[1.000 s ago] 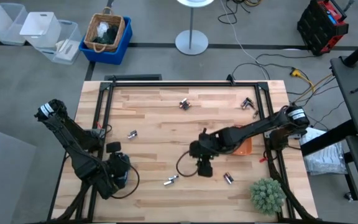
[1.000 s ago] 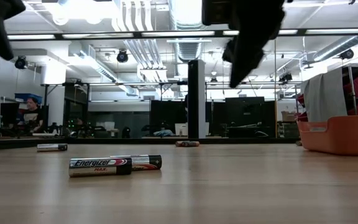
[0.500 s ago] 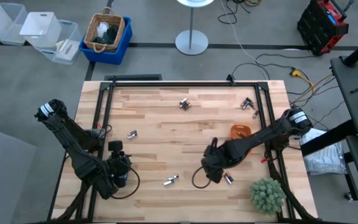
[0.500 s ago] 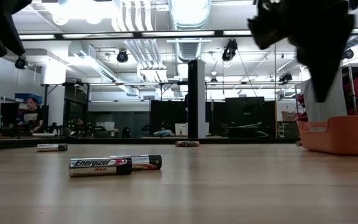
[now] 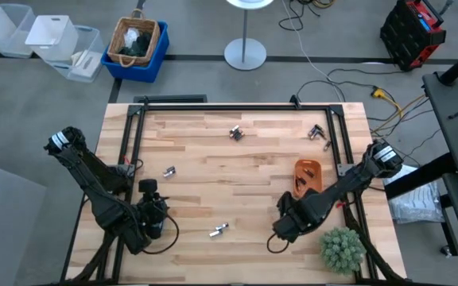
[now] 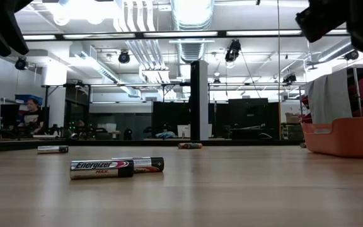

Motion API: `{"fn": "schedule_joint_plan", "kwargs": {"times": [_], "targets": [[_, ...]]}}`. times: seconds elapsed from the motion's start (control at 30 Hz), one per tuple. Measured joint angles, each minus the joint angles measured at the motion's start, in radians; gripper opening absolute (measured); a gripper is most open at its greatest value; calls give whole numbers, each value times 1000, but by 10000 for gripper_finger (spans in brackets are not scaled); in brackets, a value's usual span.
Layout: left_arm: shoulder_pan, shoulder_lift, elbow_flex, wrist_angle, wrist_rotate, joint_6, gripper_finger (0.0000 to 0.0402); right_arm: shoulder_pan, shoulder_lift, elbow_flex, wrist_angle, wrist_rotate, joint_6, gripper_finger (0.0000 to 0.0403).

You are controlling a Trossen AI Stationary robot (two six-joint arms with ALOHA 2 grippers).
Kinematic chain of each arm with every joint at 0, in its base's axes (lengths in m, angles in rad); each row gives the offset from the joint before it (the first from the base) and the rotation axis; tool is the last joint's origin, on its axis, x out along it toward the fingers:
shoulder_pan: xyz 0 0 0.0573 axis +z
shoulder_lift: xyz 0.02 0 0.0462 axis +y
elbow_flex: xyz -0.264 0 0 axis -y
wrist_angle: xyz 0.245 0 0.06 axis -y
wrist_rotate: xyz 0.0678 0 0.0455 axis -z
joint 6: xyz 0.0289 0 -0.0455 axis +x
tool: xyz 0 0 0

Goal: Sort batteries
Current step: Put the black battery into the orange bin

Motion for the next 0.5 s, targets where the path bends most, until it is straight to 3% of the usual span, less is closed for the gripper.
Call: {"fn": "schedule_joint_plan", "kwargs": {"times": [0.5], "targets": [[0,0,0,4,0,-11,125,41,0,-95,155,-3,6,206]]}}
